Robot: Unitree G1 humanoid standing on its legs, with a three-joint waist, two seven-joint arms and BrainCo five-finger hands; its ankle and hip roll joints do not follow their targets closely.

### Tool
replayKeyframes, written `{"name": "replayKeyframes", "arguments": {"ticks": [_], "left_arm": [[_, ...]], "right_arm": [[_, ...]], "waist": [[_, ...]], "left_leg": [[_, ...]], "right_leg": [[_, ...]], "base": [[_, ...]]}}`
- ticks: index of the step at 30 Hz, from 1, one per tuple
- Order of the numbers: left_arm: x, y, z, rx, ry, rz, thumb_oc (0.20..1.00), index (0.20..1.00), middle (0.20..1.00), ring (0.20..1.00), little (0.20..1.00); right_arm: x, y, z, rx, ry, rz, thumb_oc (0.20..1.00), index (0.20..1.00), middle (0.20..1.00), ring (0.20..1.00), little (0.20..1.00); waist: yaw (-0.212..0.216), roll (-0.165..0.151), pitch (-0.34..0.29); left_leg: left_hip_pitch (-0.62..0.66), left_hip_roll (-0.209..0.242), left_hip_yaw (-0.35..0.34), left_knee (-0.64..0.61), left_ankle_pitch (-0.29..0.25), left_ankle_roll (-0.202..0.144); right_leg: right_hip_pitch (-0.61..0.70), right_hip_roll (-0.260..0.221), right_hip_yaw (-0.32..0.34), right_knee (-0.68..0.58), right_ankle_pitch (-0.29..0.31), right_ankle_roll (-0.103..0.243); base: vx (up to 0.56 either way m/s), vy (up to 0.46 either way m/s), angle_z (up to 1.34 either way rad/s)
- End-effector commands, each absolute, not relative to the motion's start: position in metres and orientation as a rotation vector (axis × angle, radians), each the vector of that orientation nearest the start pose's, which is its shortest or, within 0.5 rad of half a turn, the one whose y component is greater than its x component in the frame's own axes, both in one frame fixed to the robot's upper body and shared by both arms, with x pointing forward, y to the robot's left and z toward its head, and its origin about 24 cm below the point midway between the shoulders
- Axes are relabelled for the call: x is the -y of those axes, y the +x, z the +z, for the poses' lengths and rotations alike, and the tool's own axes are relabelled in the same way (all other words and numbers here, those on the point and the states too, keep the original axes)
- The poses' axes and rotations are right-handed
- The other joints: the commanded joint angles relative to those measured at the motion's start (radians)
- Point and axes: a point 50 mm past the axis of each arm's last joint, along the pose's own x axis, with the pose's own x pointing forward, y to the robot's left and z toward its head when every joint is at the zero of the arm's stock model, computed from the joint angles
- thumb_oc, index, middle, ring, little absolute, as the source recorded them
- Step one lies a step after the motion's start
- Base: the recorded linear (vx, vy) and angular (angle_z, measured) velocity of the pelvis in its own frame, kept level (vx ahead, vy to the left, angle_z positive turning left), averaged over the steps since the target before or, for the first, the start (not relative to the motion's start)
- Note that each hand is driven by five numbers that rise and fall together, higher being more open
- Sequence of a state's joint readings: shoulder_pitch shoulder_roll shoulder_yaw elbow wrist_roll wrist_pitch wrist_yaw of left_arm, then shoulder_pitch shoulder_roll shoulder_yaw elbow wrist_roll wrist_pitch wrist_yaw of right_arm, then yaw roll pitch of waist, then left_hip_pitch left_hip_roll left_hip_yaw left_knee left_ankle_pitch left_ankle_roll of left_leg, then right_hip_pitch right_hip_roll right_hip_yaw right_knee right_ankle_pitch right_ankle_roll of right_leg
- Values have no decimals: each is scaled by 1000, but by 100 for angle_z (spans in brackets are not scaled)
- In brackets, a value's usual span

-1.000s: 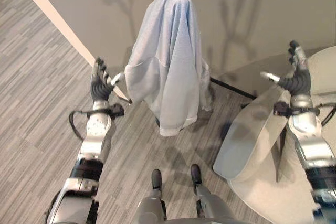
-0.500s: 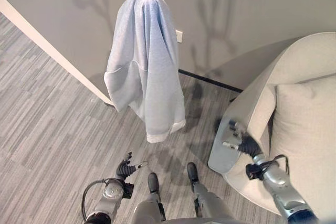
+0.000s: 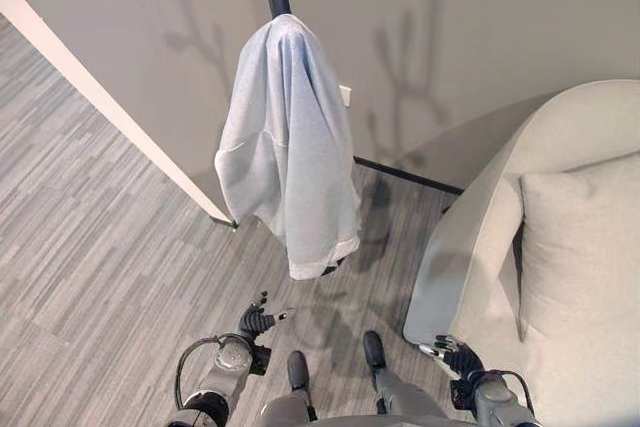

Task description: Hang the clothes on the sofa on the clothes rack.

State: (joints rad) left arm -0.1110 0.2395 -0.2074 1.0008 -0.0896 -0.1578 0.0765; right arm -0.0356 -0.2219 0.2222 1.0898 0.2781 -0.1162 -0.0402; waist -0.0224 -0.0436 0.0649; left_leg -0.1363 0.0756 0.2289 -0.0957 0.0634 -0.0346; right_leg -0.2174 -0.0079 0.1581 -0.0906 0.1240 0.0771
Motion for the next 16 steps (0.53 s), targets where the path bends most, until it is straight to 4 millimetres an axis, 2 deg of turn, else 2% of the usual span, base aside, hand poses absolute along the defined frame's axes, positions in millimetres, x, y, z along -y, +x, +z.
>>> {"name": "replayKeyframes", "arguments": {"ticks": [1,8,9,16], "left_arm": [[-212,202,-111,-703,317,1,1000,1000,1000,1000,1000],[-212,199,-114,-727,314,5,1000,1000,1000,1000,1000],[-212,197,-116,-739,315,2,1000,1000,1000,1000,1000],[-212,193,-120,-772,320,-8,1000,1000,1000,1000,1000]], "right_arm": [[220,150,-138,-904,-97,-148,1000,1000,1000,1000,1000],[219,157,-135,-894,-166,-106,1000,1000,1000,1000,1000],[221,154,-138,-931,-221,-98,1000,1000,1000,1000,1000],[221,150,-142,-970,-252,-103,1000,1000,1000,1000,1000]], "waist": [[19,-8,1],[32,-2,-26],[40,-2,-34],[47,-2,-36]], "left_leg": [[74,40,71,8,-52,-85],[115,39,50,8,-61,-84],[125,40,43,8,-63,-85],[132,45,36,8,-60,-85]], "right_leg": [[42,-84,-53,62,-115,129],[99,-89,-76,69,-143,119],[117,-89,-84,69,-148,117],[133,-85,-91,78,-154,111]], "base": [[25,-27,14],[10,-34,12],[4,-39,7],[-33,-32,12]]}}
